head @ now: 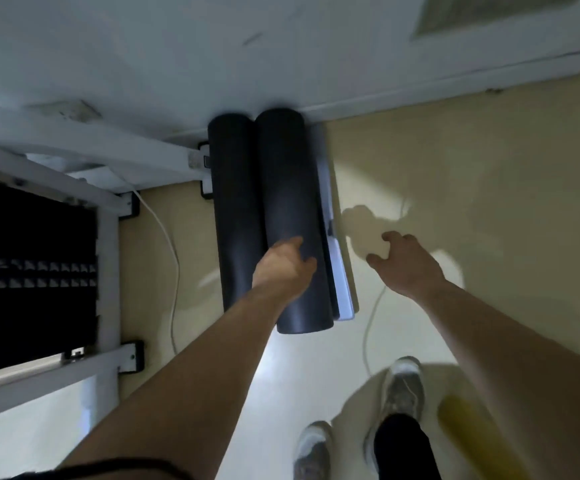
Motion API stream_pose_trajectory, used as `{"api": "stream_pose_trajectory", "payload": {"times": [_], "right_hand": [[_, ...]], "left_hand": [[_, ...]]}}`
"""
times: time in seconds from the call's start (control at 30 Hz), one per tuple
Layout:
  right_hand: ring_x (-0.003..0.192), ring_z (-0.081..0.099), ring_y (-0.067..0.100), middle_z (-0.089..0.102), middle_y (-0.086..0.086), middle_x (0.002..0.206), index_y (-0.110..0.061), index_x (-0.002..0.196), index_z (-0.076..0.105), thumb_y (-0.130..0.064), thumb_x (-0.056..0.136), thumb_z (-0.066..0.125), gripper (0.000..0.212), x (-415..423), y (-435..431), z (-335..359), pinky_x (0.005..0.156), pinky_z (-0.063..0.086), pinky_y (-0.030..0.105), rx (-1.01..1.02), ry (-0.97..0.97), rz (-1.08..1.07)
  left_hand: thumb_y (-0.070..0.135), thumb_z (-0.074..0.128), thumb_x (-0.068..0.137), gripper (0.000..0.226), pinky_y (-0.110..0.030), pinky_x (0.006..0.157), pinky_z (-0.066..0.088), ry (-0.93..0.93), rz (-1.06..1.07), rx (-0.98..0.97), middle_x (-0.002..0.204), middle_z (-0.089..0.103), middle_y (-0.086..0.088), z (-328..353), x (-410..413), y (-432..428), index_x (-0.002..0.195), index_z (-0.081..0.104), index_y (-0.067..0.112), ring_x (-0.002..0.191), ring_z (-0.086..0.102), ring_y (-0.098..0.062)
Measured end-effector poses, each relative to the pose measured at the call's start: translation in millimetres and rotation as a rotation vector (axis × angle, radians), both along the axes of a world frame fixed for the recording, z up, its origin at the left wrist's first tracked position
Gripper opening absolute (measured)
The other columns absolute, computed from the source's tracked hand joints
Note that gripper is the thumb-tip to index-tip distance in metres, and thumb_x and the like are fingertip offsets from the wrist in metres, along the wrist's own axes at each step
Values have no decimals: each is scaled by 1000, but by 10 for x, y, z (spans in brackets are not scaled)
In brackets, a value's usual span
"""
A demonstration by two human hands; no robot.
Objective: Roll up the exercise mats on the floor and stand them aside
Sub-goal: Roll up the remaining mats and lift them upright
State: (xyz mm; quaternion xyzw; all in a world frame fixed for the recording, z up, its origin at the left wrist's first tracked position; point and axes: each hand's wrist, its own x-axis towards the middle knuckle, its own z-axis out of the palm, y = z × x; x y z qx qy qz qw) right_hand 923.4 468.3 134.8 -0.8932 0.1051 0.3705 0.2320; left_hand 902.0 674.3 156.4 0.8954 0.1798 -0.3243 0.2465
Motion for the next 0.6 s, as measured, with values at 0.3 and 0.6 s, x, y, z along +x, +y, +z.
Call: {"api": "stream_pose_trajectory", "payload": {"times": [0.3, 0.6], "right_hand": [[132, 51, 35, 44, 11, 145, -23, 151, 40, -45, 100, 53, 57, -1750, -1264, 1480, 103, 46, 44, -142, -96, -191], [128, 52, 36, 44, 13, 143, -21, 150, 42, -47, 100, 53, 58, -4674, -3137, 2106, 100, 50, 46, -292, -13, -635]], "left_hand": [[35, 50, 102, 51, -35, 101, 43, -59, -433, -24, 149, 51, 2, 1111, -980, -1350, 152, 43, 25, 133, 50, -21], [39, 49, 103, 55, -34, 109, 36, -88, -1005, -43, 150, 47, -1, 1567, -2888, -3400, 155, 37, 27, 141, 43, -22]]}}
